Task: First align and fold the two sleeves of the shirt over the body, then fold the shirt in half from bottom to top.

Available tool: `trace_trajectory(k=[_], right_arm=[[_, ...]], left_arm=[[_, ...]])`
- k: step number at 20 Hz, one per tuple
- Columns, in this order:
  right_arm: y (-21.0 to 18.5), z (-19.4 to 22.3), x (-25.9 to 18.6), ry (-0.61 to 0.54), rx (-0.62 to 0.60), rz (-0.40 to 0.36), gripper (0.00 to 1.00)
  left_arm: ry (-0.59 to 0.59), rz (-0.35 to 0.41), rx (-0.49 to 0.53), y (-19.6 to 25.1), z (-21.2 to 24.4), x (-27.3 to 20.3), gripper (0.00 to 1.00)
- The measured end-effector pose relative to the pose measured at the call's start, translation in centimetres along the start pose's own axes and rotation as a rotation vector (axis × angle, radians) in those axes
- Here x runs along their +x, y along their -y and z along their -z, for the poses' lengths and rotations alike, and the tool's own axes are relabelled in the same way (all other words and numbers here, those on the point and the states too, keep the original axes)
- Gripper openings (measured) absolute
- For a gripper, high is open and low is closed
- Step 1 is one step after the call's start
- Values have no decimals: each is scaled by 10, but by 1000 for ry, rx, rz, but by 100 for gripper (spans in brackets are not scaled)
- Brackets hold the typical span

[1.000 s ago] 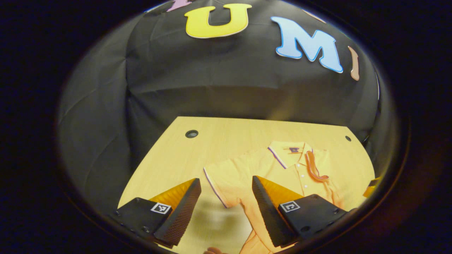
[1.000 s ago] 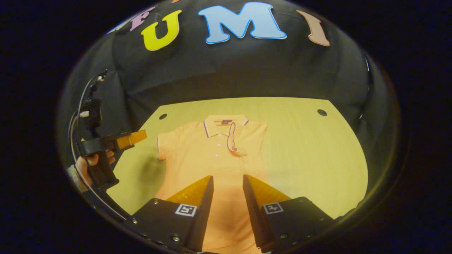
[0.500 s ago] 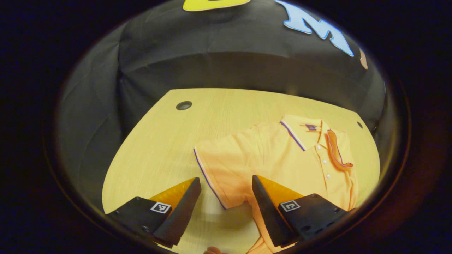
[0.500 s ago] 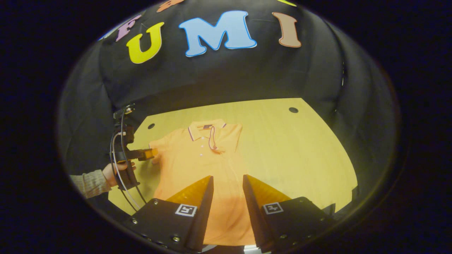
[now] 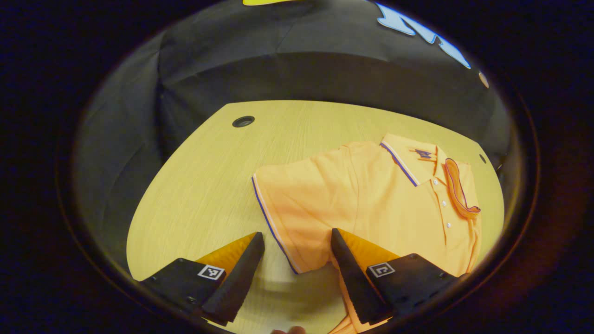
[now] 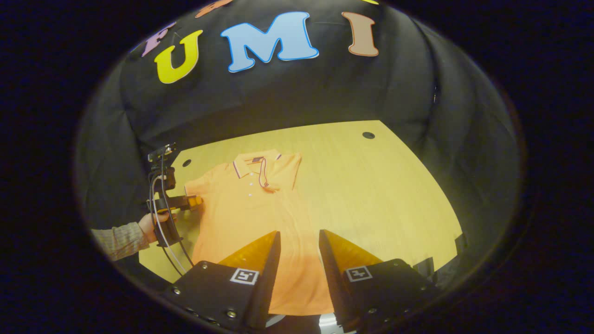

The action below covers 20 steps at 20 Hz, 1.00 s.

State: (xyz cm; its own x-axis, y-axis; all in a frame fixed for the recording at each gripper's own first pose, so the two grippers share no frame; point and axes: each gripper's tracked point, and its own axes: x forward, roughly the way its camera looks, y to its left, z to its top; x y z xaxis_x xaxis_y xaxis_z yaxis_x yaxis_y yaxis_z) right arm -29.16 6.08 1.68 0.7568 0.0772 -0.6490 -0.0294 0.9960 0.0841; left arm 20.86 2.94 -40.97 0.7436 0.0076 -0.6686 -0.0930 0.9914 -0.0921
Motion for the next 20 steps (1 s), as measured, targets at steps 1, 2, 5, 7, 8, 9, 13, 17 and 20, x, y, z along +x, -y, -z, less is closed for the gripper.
trace_trajectory(k=[1,2,5,7,8,9,13,17,20], right_arm=[[1,0,0,-3,-1,0,53],[2,1,1,-6,-2,-1,53],[1,3,2,-17,-13,-6,53],[1,4,3,-22,-21,-8,53],[1,4,4,-23,-24,-10,53],[1,3,4,-24,-28,-10,53],[2,5,5,-29,-33,-7,53],[2,8,6,-32,-15,-12,53],[-1,13,7,-34,-3,-20,53]], left_arm=[[6,7,-1,2,-2,1,96],[4,10,4,5,-2,1,92],[12,33,12,13,-6,2,66],[13,27,10,13,-5,3,34],[14,12,14,11,-5,4,34],[15,6,12,11,-5,4,24],[22,-5,13,13,-8,4,10],[50,4,59,19,-19,0,10],[100,25,152,40,-39,-6,10]])
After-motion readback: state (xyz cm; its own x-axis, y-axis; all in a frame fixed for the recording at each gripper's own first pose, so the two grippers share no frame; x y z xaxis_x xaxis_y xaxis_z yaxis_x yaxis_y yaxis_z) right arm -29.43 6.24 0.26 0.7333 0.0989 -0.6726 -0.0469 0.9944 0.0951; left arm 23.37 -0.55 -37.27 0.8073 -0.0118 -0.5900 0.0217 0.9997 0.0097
